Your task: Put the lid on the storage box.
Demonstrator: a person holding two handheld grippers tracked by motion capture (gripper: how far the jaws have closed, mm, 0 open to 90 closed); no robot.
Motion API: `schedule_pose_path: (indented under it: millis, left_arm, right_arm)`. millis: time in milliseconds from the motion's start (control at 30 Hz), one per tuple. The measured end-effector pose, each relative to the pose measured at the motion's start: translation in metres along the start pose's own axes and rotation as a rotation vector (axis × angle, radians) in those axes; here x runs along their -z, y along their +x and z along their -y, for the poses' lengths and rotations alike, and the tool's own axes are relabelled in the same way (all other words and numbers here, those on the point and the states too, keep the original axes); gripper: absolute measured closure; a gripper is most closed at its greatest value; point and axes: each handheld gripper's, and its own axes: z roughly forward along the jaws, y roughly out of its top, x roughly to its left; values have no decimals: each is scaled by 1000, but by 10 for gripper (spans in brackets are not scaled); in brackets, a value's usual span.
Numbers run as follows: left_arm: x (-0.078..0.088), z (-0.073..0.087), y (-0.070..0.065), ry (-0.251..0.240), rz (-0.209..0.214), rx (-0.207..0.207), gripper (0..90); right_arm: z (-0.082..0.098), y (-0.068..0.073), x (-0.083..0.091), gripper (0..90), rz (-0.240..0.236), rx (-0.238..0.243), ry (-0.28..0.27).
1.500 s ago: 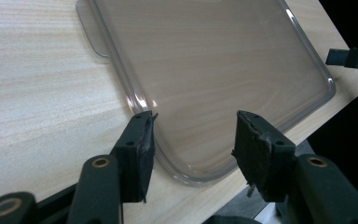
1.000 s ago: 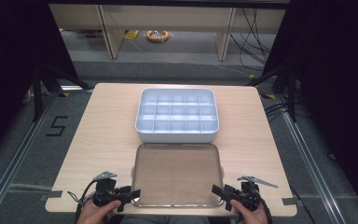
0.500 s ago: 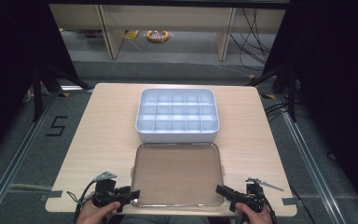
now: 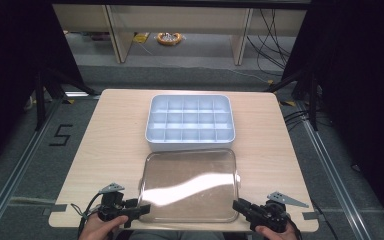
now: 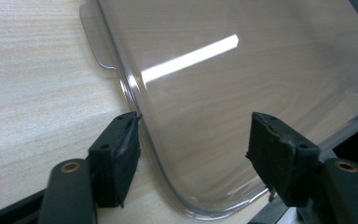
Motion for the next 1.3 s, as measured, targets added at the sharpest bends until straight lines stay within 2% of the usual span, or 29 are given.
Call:
schedule_pose_path:
  millis: [167, 200, 233, 267, 400, 467, 633, 667, 733, 767, 833, 867, 900, 933, 1033, 1067, 1100, 1133, 1167, 1200, 1233, 1267, 1300]
  left_arm:
    - [-1, -3, 2, -12, -5, 8, 276]
    - [-2, -5, 5, -15, 7, 24, 276]
    - [-2, -5, 5, -15, 7, 24, 274]
    - [-1, -7, 9, -14, 20, 42, 270]
    - [-1, -10, 13, -8, 32, 46, 263]
    - [-1, -12, 15, -6, 42, 58, 265]
    - [-1, -12, 15, -4, 41, 46, 265]
    - [-1, -12, 15, -4, 41, 46, 275]
    - [-1, -12, 16, -12, 25, 33, 310]
    - [-1, -12, 17, -15, 21, 27, 383]
    - [-1, -12, 20, -22, 38, 58, 430]
    - [-2, -11, 21, -32, 50, 78, 451]
    - [-2, -10, 20, -35, 43, 64, 472]
    - [-2, -10, 20, -35, 43, 64, 501]
    - [1, -10, 17, -73, 36, 33, 547]
    - [1, -10, 16, -91, 38, 29, 567]
    - [5, -11, 16, -125, 42, 24, 611]
    - [7, -12, 16, -137, 43, 26, 626]
    - [7, -12, 16, -137, 43, 26, 636]
    - [9, -12, 15, -146, 51, 11, 644]
    - [10, -12, 15, -145, 47, 1, 646]
    - [10, -12, 13, -145, 49, -2, 645]
    - [10, -11, 13, -140, 52, -8, 646]
  right_arm:
    - [-1, 6, 3, 682, -25, 26, -1]
    - [-1, 9, 3, 682, -37, -8, 14]
    - [0, 9, 3, 682, -39, -4, 3]
    - [-1, 8, 3, 682, -40, 39, -2]
    - [-2, 14, 4, 686, -55, 60, -16]
    - [-3, 14, 4, 690, -63, 110, -23]
    - [-2, 15, 3, 694, -74, 108, -29]
    - [-2, 13, 3, 695, -75, 126, -31]
    - [-2, 13, 3, 694, -76, 116, -27]
    - [-3, 12, 3, 694, -74, 106, -27]
    - [-3, 9, 2, 694, -51, 121, -39]
    - [-4, 8, 3, 693, -35, 105, -24]
    - [-4, 9, 4, 692, -47, 60, -6]
    - [-3, 8, 3, 692, -30, 56, -8]
    - [-4, 5, 3, 695, -10, 60, 0]
    - [-4, 2, 3, 699, 4, 90, -3]
    - [-4, 1, 3, 700, 0, 92, -17]
    - [-3, 4, 4, 699, 4, 33, 8]
    - [-4, 0, 2, 699, 15, 84, -6]
    - [-4, 0, 3, 699, 31, 77, 9]
    - [-3, 1, 2, 698, 23, 51, 15]
    - [-3, -1, 1, 697, 31, 71, 9]
    - [-3, -1, 1, 696, 39, 68, 11]
